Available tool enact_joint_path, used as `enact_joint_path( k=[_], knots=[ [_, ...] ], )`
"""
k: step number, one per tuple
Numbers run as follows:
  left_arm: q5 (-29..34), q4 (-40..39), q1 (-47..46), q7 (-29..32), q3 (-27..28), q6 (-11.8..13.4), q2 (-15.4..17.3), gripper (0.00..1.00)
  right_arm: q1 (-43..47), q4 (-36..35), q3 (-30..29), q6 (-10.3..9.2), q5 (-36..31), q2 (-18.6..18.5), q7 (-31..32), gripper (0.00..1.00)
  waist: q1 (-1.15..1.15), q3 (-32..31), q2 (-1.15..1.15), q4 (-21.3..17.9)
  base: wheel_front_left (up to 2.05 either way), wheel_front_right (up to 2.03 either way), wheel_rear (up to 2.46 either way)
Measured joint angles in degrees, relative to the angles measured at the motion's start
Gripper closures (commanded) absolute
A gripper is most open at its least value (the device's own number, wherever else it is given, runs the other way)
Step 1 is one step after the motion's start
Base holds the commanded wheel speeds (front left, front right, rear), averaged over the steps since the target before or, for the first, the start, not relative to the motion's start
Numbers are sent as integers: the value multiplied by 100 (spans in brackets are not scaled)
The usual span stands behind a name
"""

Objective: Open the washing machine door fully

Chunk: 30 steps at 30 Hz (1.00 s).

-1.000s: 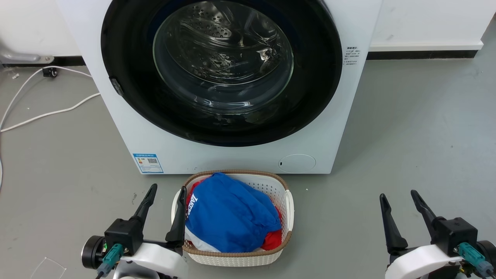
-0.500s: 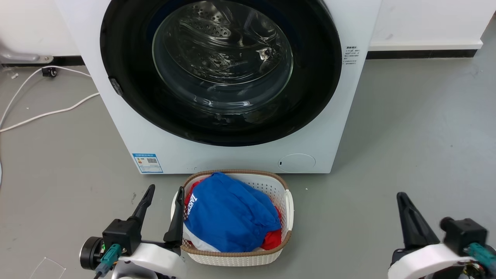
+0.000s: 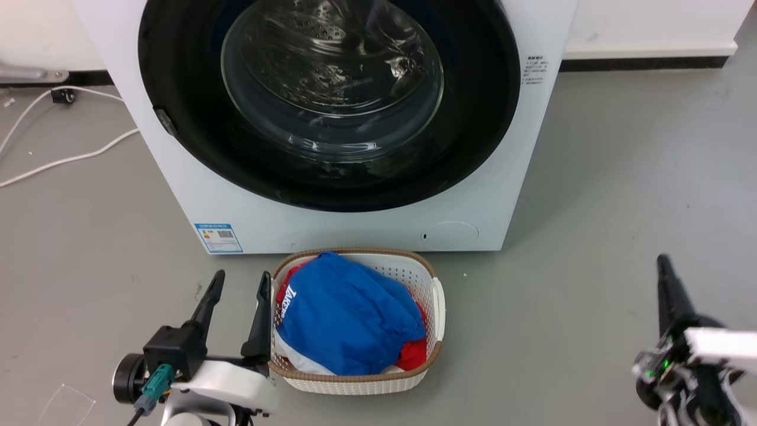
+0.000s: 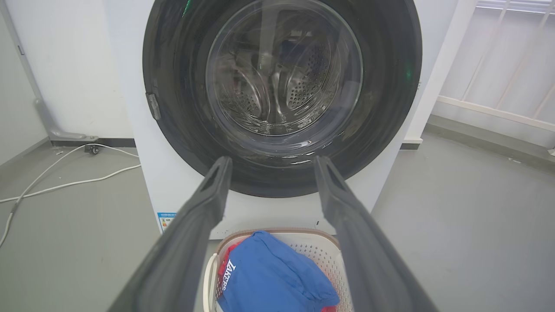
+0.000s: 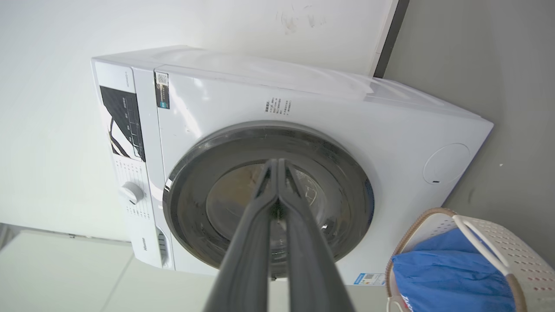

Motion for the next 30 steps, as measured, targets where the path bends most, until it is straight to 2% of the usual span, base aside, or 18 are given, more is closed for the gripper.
enact_joint_path(
  k=[6, 10, 13, 18, 21, 25, 30],
  knots=[
    [15, -110, -168, 0, 3, -1, 0, 0, -1053, 761, -639, -1, 1682, -124, 637, 100, 0, 232, 0, 2, 0, 0, 0],
    [15, -208, -300, 0, -64, -1, -2, 0, -1945, 1529, -806, -1, 2220, -670, 892, 100, 0, 421, 0, 47, 0, 0, 0],
    [5, -294, -403, 0, -153, -1, 1, 0, -2650, 2159, -672, -1, 2447, -1112, 1092, 100, 0, 587, 0, 111, 0, 0, 0],
    [-62, -503, -598, 0, -261, -1, 21, 0, -3947, 3053, -15, -1, 2359, -1797, 1462, 100, 0, 942, 0, 227, 0, 0, 0],
    [-105, -616, -721, 0, -285, -1, 49, 0, -4746, 3521, 456, -1, 2172, -2081, 1718, 100, 0, 1199, 0, 295, 0, 0, 0],
    [-147, -732, -888, 0, -312, -1, 80, 0, -5774, 4131, 1138, -1, 1817, -2238, 2174, 100, 1, 1544, 0, 384, 0, 0, 0],
    [-158, -864, -1039, 0, -352, -1, 83, 0, -6892, 4827, 1824, -1, 1354, -2214, 2718, 100, 0, 1906, 0, 497, 0, 0, 0]
  ],
)
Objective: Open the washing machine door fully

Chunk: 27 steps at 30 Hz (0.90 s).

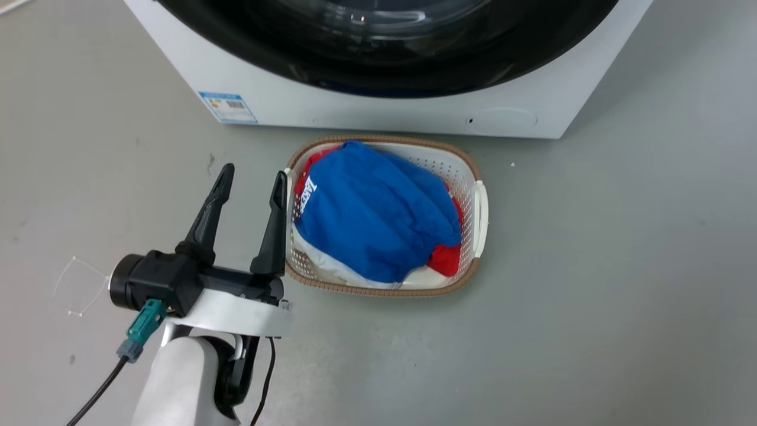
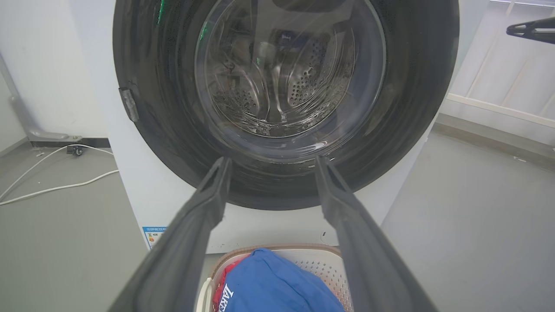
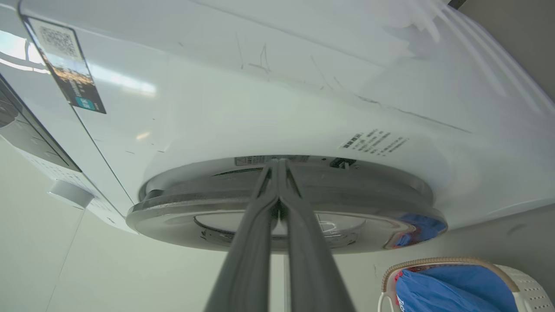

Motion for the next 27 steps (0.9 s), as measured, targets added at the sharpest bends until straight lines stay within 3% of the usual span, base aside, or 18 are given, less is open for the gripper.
enact_joint_path(
  k=[5, 13, 27],
  knots=[
    [-36, -70, -140, 0, -22, 0, 5, 0, -832, 458, 458, 0, -358, 293, 369, 100, 0, 298, 0, 76, 0, 0, 0],
    [-71, -123, -349, 0, -103, 0, 0, 0, -1638, 973, 814, 0, -748, 559, 454, 100, 0, 655, 0, 200, 0, 0, 0],
    [-87, -130, -421, 0, -76, 0, -27, 0, -1935, 1156, 1032, 1, -891, 549, 1488, 100, 0, 807, 0, 254, 0, 0, 0]
  ],
)
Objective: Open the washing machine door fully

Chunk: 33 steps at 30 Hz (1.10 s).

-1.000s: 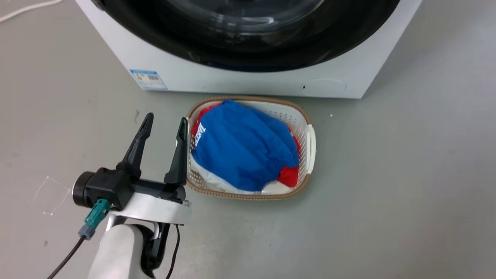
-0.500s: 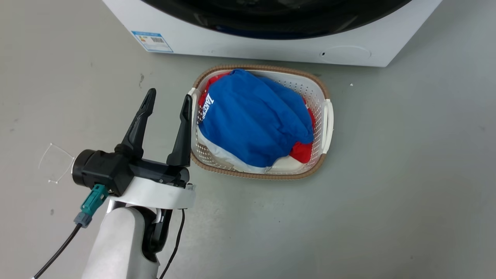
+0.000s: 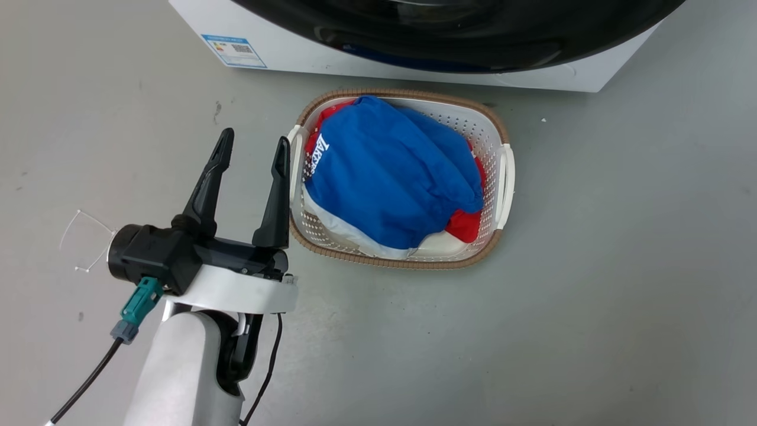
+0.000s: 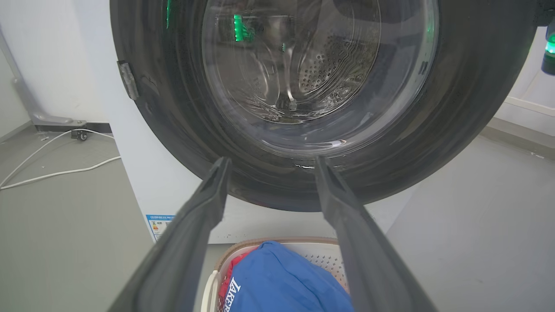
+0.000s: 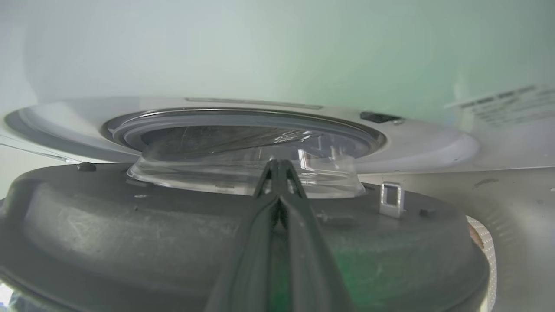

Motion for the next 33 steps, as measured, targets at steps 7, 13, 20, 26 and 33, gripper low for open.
enact_joint_path(
  k=[7, 13, 20, 26, 33],
  knots=[
    [8, 63, 8, 0, -3, 0, -13, 0, 354, -71, 23, 0, 55, -20, 498, 100, 0, -191, 0, -108, 0, 0, 0],
    [9, 160, 125, 0, -14, 0, -13, 0, 952, -355, 44, 0, 131, 74, 817, 100, 0, -471, 0, -212, 0, 0, 0],
    [36, 276, 325, 0, -13, 0, -31, 0, 1849, -840, 45, -1, 280, 296, 1144, 100, -1, -891, 0, -288, 0, 0, 0],
    [41, 343, 622, 0, 37, 0, -59, 0, 2671, -1324, 99, -1, 398, 498, 1340, 100, -1, -1304, 0, -335, 0, 0, 0],
    [51, 420, 931, 0, 33, 0, -87, 0, 3442, -1883, 104, -2, 573, 739, 1483, 100, -1, -1729, 0, -357, 0, 0, 0]
  ],
)
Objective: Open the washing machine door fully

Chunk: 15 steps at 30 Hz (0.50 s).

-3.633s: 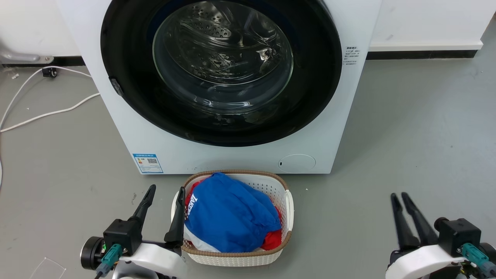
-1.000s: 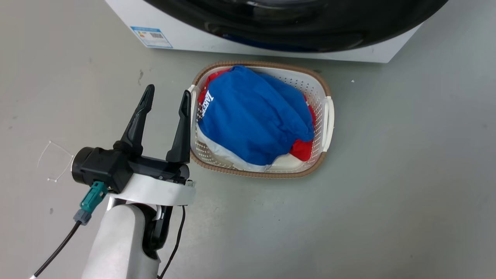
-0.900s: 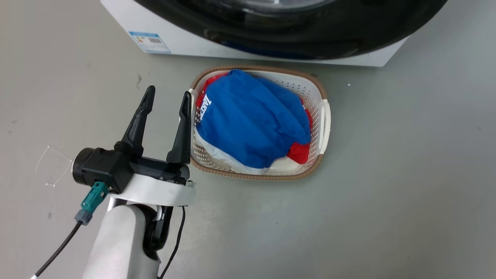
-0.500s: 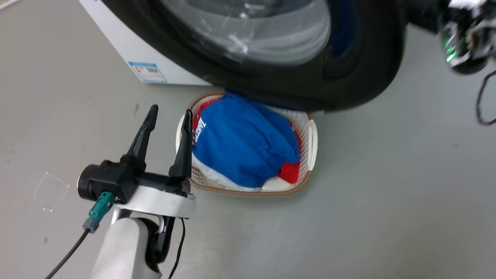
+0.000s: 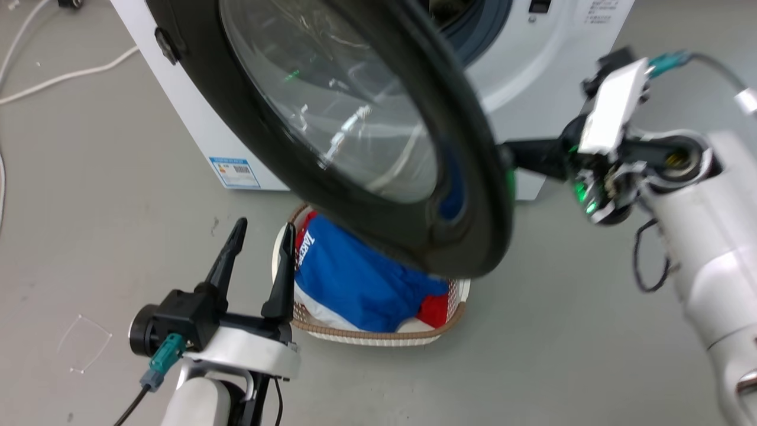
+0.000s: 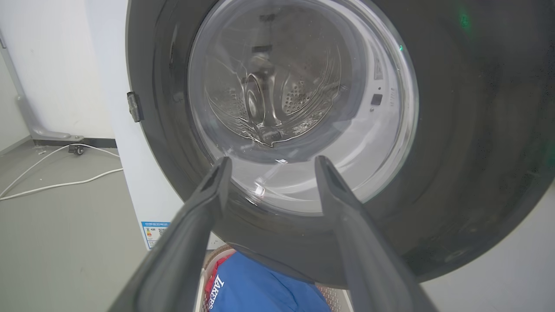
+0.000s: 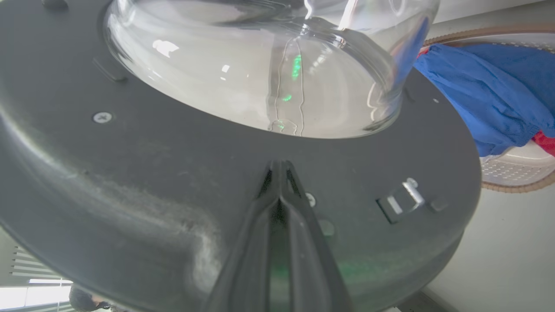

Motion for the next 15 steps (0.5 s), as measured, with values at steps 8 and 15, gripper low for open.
enact_joint_path(
  k=[8, 15],
  knots=[
    [15, 99, 264, 0, -27, 0, -48, 0, 823, -581, 36, 1, 236, 382, 75, 100, 0, -375, 0, 34, 0, 0, 0],
    [13, 153, 429, 0, -110, 0, -82, 0, 1367, -1022, 119, 1, 346, 543, 101, 100, 0, -592, 0, 80, 0, 0, 0]
  ],
)
